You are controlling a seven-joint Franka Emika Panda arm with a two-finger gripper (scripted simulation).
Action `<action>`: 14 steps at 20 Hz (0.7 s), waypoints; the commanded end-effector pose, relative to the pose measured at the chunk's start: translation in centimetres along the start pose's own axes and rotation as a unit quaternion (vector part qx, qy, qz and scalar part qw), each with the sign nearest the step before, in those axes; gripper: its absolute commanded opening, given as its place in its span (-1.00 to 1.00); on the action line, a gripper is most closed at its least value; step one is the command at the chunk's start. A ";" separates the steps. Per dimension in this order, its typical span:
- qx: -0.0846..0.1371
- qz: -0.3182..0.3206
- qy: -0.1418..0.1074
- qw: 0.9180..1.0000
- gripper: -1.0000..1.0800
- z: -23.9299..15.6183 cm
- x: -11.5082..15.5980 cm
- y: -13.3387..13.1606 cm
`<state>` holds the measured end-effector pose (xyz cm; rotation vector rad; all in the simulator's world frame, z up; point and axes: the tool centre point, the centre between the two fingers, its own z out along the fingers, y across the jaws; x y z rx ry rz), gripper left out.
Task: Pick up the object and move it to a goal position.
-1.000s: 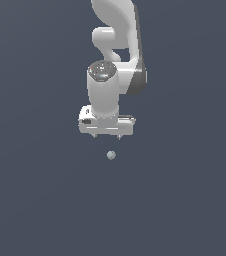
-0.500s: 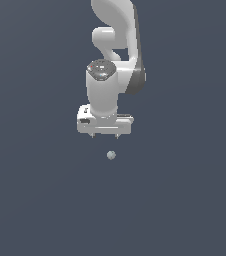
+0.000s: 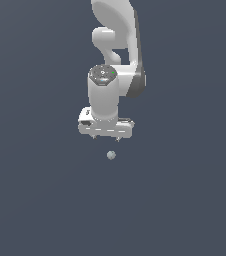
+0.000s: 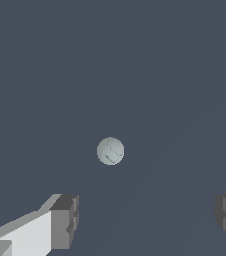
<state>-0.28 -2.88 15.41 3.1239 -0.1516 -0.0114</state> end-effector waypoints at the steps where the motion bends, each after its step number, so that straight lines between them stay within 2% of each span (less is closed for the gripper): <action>1: 0.001 0.020 0.000 1.000 0.92 0.6 0.1 -0.2; 7: 0.005 0.089 0.000 0.996 0.92 2.7 0.4 -0.9; 14: 0.008 0.184 0.000 0.983 0.92 5.5 0.8 -1.7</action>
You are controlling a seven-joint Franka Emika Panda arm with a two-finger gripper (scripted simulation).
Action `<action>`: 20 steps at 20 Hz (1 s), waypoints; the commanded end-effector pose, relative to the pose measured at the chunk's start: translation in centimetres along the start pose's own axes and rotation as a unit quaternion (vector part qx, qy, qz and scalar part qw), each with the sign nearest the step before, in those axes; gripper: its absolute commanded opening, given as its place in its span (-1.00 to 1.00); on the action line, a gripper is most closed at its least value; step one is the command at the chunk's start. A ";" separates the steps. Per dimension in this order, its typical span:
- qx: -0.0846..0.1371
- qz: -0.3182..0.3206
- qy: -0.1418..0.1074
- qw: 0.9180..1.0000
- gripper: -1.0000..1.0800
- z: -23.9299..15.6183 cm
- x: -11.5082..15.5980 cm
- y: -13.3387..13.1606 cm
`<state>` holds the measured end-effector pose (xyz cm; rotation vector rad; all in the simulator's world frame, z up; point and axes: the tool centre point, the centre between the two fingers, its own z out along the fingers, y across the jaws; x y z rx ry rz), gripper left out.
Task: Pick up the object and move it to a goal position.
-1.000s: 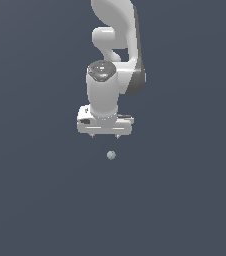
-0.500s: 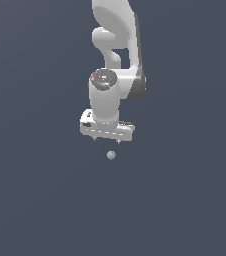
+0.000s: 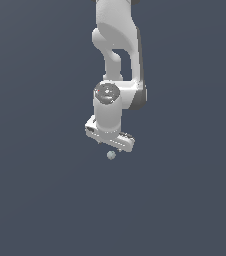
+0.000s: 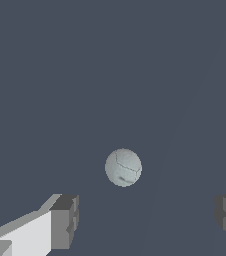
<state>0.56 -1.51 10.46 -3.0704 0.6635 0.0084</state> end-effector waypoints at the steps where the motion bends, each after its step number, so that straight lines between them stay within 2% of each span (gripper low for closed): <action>1: 0.001 0.032 0.001 0.999 0.92 0.9 0.0 -0.2; 10: 0.001 0.101 0.002 0.995 0.92 3.0 0.1 -0.7; 20: 0.001 0.112 0.002 0.994 0.92 3.7 0.0 -0.8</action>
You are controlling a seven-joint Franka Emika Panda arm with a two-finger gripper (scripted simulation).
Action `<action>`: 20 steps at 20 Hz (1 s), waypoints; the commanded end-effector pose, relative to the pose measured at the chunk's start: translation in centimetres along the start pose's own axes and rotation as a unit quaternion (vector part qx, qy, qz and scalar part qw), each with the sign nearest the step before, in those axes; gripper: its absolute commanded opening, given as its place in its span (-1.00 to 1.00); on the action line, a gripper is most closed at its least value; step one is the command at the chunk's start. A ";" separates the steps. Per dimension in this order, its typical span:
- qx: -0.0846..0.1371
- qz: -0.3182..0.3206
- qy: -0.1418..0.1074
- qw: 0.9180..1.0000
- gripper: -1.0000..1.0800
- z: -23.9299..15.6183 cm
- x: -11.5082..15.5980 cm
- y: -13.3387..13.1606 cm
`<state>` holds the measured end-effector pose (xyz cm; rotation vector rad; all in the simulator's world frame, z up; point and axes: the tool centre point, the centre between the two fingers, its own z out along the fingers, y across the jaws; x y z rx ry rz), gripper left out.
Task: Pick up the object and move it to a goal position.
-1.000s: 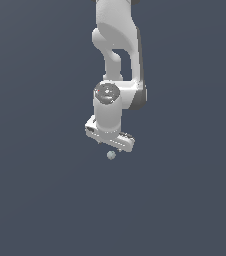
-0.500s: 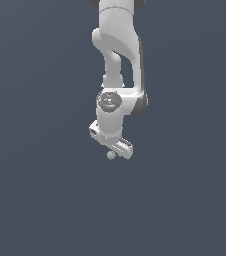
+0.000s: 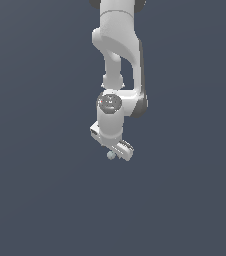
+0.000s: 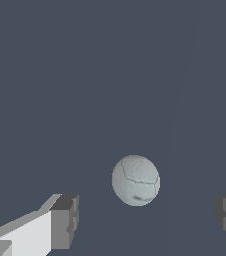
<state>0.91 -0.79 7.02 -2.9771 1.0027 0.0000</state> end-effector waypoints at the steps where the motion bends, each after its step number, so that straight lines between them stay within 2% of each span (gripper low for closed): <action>1: 0.000 0.000 0.000 1.000 0.92 0.5 0.0 0.0; 9: 0.000 0.002 0.000 1.000 0.92 4.2 -0.1 0.1; 14: 0.000 0.003 0.000 1.000 0.92 4.9 0.0 0.0; 15: 0.000 0.003 0.000 1.000 -1.00 4.9 0.0 0.0; 20: 0.000 0.003 0.000 1.000 -1.00 4.9 0.0 0.0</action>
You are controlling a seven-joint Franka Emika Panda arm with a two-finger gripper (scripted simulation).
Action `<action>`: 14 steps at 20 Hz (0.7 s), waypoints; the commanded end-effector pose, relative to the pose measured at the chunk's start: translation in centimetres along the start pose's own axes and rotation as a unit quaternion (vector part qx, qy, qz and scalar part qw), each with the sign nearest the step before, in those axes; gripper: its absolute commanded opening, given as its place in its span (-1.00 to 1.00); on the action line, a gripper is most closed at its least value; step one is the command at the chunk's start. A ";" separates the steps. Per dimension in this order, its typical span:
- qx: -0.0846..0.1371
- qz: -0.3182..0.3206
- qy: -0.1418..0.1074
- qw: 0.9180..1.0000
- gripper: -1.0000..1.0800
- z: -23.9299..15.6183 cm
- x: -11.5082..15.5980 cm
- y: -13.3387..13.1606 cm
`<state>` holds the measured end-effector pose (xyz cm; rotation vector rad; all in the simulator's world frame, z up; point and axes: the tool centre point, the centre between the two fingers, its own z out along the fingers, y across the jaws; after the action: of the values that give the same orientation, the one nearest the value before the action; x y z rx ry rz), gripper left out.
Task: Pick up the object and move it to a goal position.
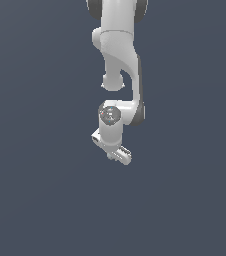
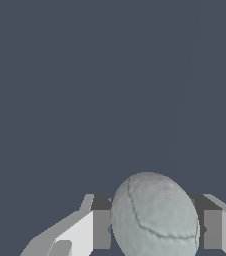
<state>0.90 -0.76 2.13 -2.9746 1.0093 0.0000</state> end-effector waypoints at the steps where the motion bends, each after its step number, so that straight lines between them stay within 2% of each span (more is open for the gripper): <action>1: 0.000 0.000 0.000 1.000 -1.00 0.0 0.0 0.0; 8: 0.000 0.000 0.000 1.000 -1.00 -0.2 -0.1 -0.1; 14: 0.000 0.000 0.000 1.000 -1.00 -2.0 -1.0 -0.6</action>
<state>0.55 -0.03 3.50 -2.9749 1.0103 0.0016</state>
